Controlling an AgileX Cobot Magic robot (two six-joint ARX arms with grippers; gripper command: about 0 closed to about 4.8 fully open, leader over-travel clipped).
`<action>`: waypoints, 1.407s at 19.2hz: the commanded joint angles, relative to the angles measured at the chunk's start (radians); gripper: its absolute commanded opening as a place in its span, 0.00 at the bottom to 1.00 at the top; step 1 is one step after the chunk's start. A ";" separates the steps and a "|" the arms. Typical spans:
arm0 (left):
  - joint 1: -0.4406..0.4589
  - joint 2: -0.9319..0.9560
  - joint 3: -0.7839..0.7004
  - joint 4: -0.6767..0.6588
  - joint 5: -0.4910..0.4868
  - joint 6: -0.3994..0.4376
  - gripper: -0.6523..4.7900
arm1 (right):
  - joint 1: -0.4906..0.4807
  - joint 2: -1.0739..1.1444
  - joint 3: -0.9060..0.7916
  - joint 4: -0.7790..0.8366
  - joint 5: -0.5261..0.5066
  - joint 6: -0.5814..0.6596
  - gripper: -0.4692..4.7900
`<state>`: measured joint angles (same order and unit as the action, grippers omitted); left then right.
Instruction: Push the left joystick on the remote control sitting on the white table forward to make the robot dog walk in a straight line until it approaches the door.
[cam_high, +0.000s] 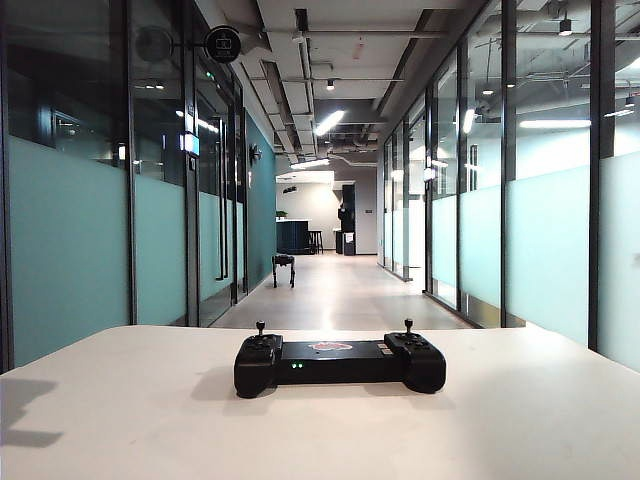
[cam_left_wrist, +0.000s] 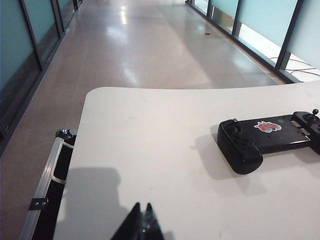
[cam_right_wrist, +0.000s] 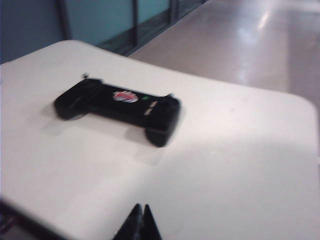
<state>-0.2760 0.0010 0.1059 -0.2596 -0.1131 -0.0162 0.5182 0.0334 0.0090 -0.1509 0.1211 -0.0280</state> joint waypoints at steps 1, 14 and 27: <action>0.000 0.000 0.003 0.011 0.005 0.001 0.11 | -0.050 -0.034 -0.010 0.042 0.041 -0.003 0.09; 0.000 0.000 0.003 0.010 0.004 0.001 0.11 | -0.436 -0.034 -0.010 0.221 -0.091 0.008 0.09; 0.000 0.000 0.003 0.010 0.004 0.001 0.11 | -0.447 -0.034 -0.010 0.184 0.015 0.008 0.09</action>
<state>-0.2760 0.0010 0.1059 -0.2596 -0.1120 -0.0162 0.0689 0.0025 0.0074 0.0246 0.1318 -0.0208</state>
